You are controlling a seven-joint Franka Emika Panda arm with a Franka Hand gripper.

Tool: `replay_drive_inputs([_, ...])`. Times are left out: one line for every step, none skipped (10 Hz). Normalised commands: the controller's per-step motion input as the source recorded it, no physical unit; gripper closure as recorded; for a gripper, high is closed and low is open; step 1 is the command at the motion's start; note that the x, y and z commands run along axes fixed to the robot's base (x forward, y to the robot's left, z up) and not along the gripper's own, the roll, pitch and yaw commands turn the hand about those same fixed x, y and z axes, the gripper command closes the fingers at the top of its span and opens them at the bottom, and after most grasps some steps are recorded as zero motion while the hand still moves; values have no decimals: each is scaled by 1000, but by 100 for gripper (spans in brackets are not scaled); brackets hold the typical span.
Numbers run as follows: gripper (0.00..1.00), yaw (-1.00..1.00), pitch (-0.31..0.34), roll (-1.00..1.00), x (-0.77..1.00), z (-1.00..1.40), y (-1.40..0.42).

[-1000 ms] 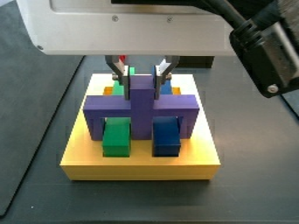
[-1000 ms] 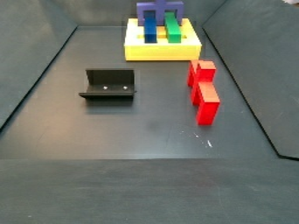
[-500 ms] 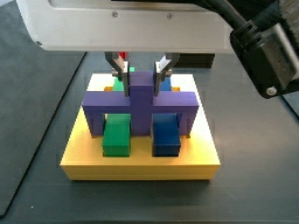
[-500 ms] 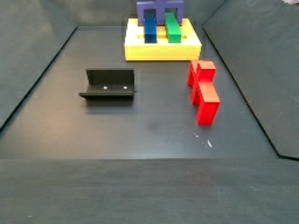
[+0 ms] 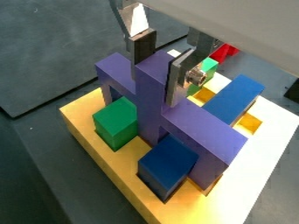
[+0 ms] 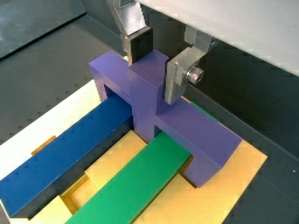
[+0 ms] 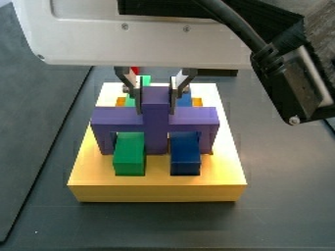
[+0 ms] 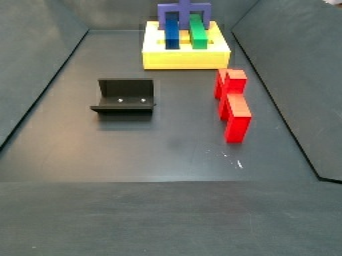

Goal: Pick up the purple object. Move up. Move to above the board. Insert the purple object.
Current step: Insert the purple object.

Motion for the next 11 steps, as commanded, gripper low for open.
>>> replay_drive_inputs([100,0,34,0,197,-57,-160])
replay_drive_inputs([100,0,46,0,186,0,-14])
replay_drive_inputs([100,0,34,0,120,-29,0])
replay_drive_inputs([100,0,9,-63,23,-226,149])
replay_drive_inputs([100,0,0,-194,0,-277,209])
replay_drive_inputs([100,46,0,-197,0,-249,180])
replay_drive_inputs([100,103,-66,-260,0,-429,51])
replay_drive_inputs([100,43,-136,-286,-74,-494,43])
replay_drive_inputs([100,11,-144,-237,-83,-420,57])
replay_drive_inputs([100,0,-27,-7,0,-71,0])
replay_drive_inputs([100,0,0,0,0,0,0])
